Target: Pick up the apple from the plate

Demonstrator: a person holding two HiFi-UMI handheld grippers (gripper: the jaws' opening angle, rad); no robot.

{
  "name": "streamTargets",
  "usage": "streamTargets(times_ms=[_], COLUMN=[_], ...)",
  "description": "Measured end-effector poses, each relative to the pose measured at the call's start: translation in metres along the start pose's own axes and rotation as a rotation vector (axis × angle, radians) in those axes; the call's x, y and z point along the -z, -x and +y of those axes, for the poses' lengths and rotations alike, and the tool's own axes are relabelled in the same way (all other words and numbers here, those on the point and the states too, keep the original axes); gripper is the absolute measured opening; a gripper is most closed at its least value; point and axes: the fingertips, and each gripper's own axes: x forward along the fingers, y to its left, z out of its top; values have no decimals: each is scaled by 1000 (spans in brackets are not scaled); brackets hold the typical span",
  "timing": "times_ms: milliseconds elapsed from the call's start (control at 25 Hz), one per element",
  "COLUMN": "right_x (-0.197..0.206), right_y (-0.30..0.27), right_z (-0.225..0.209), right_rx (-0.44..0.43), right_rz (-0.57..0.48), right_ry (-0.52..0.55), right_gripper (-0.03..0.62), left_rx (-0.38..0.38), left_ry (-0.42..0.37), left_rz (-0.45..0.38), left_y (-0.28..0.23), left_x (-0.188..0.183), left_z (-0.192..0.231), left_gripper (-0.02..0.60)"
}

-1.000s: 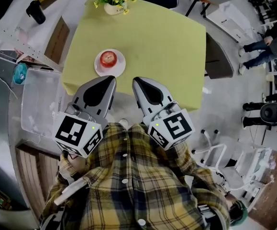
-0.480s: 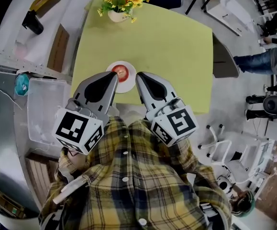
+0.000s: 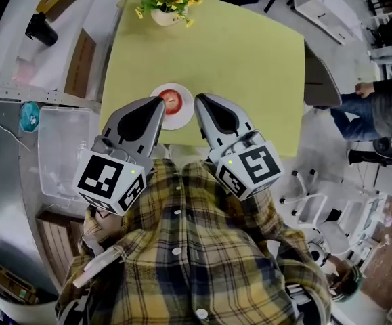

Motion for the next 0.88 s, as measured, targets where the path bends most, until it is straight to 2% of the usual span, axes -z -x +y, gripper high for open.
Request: streamTargets(times_ms=[520,760,880], right_x=[-6,0,1], right_y=[-10,-13,-14], right_z=[-20,-22,-25], right_rx=[-110,-136,-139], right_rz=[43,53,55], right_ry=[40,40,39], right_gripper=[-3,-3,-3], left_rx=[-111,-132,-115], left_ry=[19,15,24], left_rz=[-35,-39,-20], left_y=[-18,-24,-29], left_x=[-5,-1,5], left_z=[0,4,3], left_gripper=[8,9,9])
